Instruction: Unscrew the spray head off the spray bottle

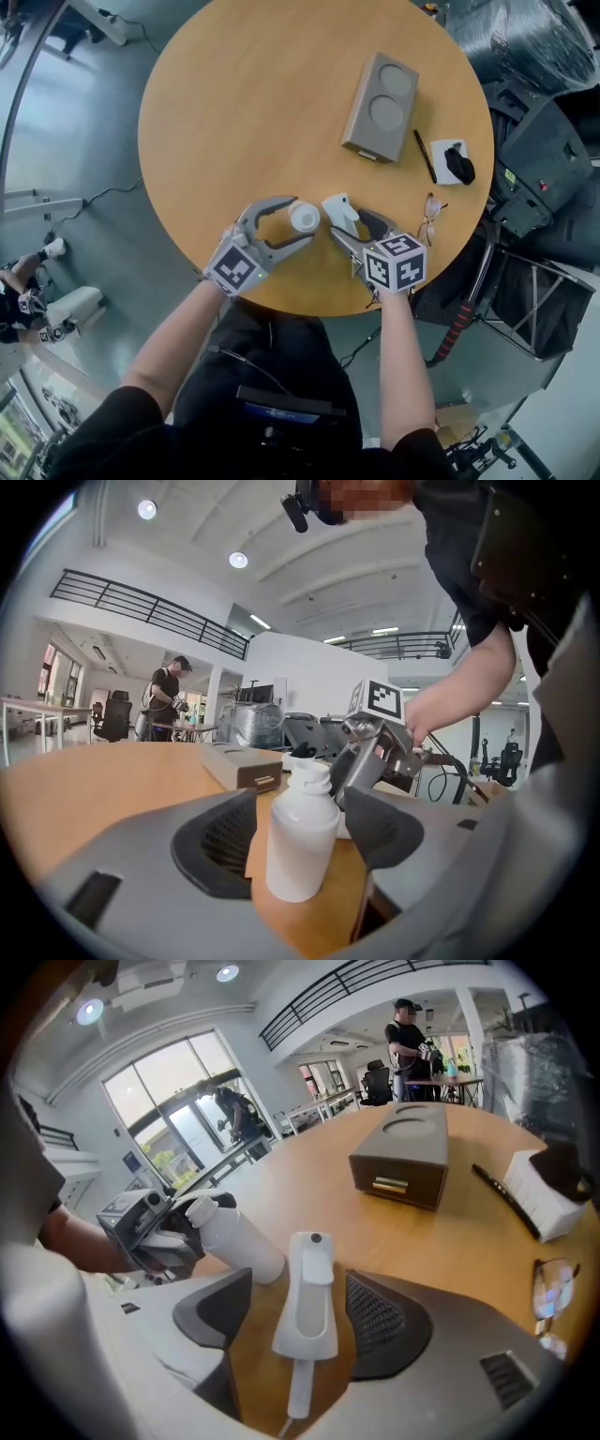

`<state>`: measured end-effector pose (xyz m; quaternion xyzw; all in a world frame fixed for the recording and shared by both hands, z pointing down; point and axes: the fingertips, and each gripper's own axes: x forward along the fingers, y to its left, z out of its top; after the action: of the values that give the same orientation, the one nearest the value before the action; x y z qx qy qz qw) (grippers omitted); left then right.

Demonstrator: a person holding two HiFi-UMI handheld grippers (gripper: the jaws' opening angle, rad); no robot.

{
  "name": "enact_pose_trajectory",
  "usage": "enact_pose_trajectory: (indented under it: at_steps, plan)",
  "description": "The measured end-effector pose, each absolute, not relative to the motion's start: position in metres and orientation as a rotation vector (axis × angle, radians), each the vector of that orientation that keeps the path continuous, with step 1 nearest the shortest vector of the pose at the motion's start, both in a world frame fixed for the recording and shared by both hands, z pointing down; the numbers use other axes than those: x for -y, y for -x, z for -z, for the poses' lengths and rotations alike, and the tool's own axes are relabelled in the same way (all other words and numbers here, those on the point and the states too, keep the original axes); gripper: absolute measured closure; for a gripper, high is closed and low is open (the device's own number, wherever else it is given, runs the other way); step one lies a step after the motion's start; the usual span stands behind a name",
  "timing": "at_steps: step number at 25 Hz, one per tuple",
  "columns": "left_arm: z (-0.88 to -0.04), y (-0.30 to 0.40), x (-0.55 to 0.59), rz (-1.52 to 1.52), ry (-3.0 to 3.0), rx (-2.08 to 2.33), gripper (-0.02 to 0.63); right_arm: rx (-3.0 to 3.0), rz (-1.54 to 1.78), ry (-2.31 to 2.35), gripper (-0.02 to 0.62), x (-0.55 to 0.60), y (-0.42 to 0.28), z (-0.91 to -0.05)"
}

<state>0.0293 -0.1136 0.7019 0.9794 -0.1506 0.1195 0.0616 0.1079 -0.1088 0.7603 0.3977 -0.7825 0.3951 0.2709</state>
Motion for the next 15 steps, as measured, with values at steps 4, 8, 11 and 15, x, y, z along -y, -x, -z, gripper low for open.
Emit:
enact_pose_trajectory:
  at_steps: [4,8,11,15]
  plan:
    - [-0.68,-0.013,0.108,-0.379,-2.916,0.509,0.275,2.09,-0.966,-1.07,0.264,0.097,-0.11,-0.727]
    - [-0.651,-0.002,0.093,-0.428,-2.89,0.488,0.301,2.165,-0.916,-1.042,0.264,0.086,-0.098,-0.686]
    - [-0.621,0.004,0.083,-0.428,-2.876,0.478,0.325,2.264,-0.886,-1.01,0.264,0.078,-0.083,-0.65]
    - [-0.564,0.014,0.08,-0.364,-2.901,0.532,0.382,2.412,-0.802,-1.018,0.291,0.075,-0.066,-0.59]
